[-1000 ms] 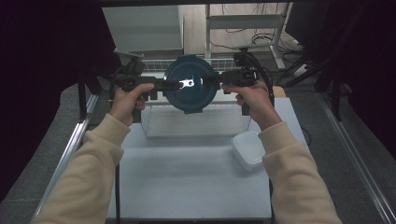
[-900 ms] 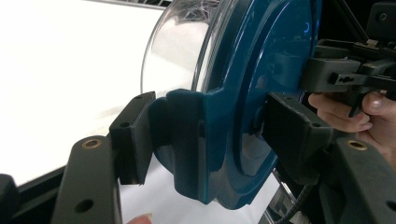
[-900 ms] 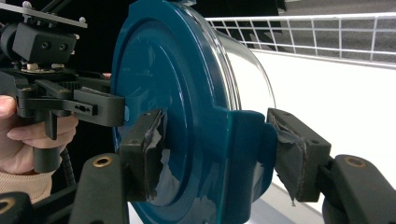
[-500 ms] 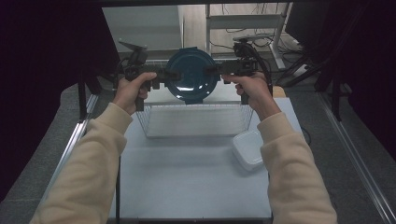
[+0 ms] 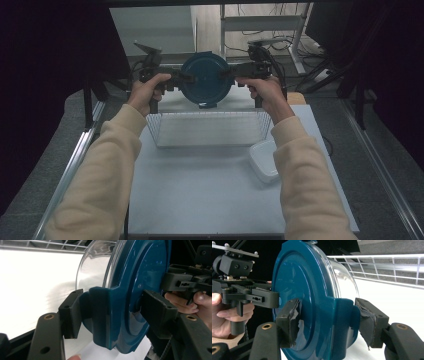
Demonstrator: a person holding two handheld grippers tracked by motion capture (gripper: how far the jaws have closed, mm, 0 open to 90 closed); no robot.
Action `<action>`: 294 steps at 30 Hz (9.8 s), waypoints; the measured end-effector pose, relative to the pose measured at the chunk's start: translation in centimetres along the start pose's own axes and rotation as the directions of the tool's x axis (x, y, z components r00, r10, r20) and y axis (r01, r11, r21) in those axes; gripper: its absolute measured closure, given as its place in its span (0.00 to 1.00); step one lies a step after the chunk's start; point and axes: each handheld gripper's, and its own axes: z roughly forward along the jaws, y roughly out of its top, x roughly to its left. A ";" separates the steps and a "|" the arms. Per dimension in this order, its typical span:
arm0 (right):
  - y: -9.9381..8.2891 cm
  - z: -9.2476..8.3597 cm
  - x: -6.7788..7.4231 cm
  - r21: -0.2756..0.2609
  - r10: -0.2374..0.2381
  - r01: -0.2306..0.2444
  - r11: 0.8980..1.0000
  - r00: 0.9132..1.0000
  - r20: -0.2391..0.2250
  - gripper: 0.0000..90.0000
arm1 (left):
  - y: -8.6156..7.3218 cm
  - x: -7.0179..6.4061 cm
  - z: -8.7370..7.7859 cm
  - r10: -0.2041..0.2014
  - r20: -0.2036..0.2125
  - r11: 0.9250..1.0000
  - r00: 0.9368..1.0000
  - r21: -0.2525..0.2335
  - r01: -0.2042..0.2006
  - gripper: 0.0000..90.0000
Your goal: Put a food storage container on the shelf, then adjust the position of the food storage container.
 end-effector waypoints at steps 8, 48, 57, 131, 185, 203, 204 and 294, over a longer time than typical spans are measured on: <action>0.2 0.8 -0.9 -0.008 0.058 -0.058 0.998 0.998 -0.002 0.43 | 0.5 1.0 0.4 -0.056 0.018 0.998 0.998 -0.022 0.056 0.40; -3.2 -2.9 0.7 -0.073 -0.126 0.143 0.987 0.972 0.199 0.14 | -4.8 -2.1 -3.3 0.239 -0.208 0.939 0.948 -0.198 -0.280 0.26; -11.2 -7.2 1.7 -0.078 -0.260 0.280 0.957 0.944 0.201 0.26 | -15.0 -2.6 -5.3 0.330 -0.160 0.917 0.930 -0.181 -0.356 0.29; -17.7 -8.1 -12.1 0.259 -0.241 0.129 0.957 0.853 0.463 0.99 | -28.0 4.6 -2.0 0.323 -0.312 0.945 0.894 0.053 -0.323 0.27; -23.5 -4.1 0.1 0.347 -0.552 0.492 0.798 0.828 0.094 0.99 | -28.3 5.3 -1.5 0.298 -0.289 0.955 0.910 0.077 -0.288 0.28; -32.9 -2.7 2.4 0.419 -0.566 0.516 0.747 0.825 -0.006 0.99 | -28.3 5.4 -1.4 0.289 -0.292 0.957 0.912 0.068 -0.282 0.28; -32.9 -2.6 2.5 0.416 -0.572 0.522 0.745 0.820 -0.006 0.99 | -28.3 5.4 -1.4 0.289 -0.293 0.957 0.912 0.068 -0.281 0.28; -19.5 5.4 -3.2 0.480 -0.686 0.530 0.699 0.686 0.242 0.99 | -28.4 6.0 -1.2 0.270 -0.269 0.963 0.924 0.093 -0.254 0.28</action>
